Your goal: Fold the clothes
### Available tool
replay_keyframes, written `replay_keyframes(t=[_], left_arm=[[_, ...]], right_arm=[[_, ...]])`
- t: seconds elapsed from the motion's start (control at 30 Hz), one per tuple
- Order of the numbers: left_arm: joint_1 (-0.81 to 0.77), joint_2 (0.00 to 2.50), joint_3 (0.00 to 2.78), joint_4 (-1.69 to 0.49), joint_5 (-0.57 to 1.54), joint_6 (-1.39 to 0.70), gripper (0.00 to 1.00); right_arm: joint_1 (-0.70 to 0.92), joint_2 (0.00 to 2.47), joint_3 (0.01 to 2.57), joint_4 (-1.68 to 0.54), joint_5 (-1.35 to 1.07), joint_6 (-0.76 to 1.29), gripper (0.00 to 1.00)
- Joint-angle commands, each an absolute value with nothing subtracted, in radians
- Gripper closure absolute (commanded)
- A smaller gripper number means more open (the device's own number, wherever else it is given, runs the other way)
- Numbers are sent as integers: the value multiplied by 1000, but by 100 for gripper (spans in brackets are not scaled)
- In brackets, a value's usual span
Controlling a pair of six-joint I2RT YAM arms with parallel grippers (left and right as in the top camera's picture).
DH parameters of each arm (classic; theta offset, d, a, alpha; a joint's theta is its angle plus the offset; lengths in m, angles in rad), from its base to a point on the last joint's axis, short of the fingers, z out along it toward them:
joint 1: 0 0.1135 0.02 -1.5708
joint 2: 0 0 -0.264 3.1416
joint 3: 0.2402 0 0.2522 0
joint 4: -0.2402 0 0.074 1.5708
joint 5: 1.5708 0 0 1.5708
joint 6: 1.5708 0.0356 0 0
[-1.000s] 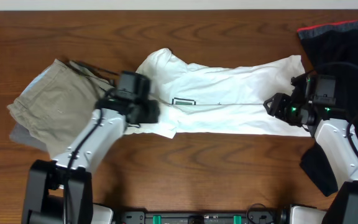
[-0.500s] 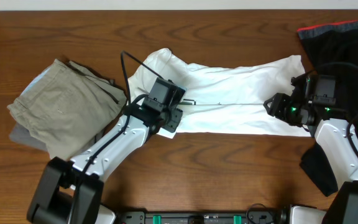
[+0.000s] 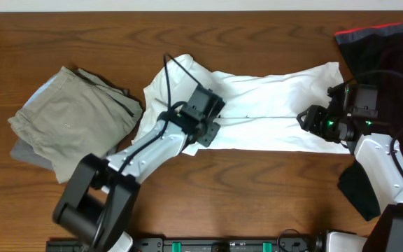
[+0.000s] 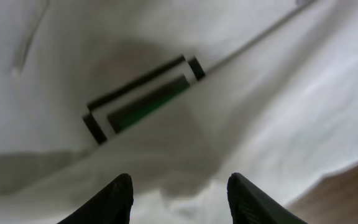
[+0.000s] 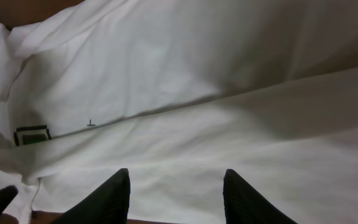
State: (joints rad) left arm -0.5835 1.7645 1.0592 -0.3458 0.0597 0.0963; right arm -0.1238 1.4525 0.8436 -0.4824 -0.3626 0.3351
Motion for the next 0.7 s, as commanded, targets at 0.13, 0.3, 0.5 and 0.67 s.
replay_keyframes(t=[0.13,0.3,0.5,0.67], left_arm=[[-621,1822,1111,-398,-5,149,48],[-632,1825,1111,-400,-39,157,49],[-635,1845,1111,-400,-39,157,54],[-639,1874,1111,-397,-40,157,58]], right_arm=[[-117,1456,854,-484,-355,321,53],[-117,1456,854,-483,-354,321,53],[-117,1456,854,-483,-340,321,53],[-117,1456,854,-484,-340,321,53]])
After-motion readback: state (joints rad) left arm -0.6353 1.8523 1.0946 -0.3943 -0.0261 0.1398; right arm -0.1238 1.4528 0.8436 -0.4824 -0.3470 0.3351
